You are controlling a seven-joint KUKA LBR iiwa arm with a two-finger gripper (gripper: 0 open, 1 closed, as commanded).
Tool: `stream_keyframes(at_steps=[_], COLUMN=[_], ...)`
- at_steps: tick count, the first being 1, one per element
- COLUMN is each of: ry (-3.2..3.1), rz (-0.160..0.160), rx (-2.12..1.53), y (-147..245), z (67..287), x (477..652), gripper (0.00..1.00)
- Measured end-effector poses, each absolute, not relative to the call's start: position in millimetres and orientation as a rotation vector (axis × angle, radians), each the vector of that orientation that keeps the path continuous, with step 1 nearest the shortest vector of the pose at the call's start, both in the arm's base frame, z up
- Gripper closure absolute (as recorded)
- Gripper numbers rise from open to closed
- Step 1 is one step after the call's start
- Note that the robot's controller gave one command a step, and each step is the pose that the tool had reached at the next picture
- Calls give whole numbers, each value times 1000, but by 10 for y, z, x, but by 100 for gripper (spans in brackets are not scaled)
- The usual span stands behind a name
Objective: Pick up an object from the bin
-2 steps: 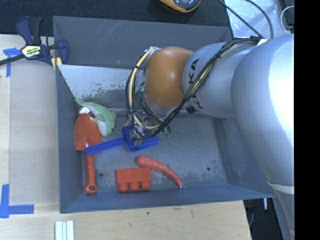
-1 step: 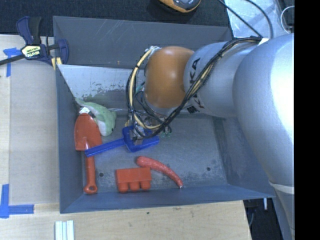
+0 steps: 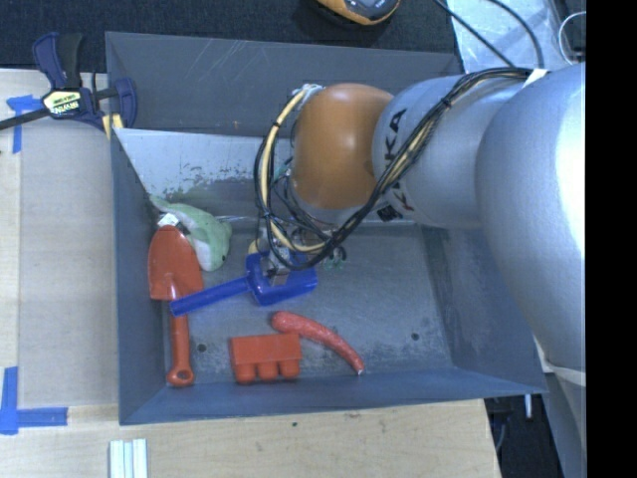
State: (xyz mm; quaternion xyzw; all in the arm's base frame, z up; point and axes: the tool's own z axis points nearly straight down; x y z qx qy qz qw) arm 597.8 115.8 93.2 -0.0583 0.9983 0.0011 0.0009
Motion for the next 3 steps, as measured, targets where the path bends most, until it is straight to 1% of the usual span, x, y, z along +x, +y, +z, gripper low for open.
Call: stream_keyframes(at_steps=[1,3], ry=[3130,3126], rz=[4,5], rx=[-183,-182], y=[1160,1160], z=[1108,1288], x=[5988,5998], gripper=[100,100])
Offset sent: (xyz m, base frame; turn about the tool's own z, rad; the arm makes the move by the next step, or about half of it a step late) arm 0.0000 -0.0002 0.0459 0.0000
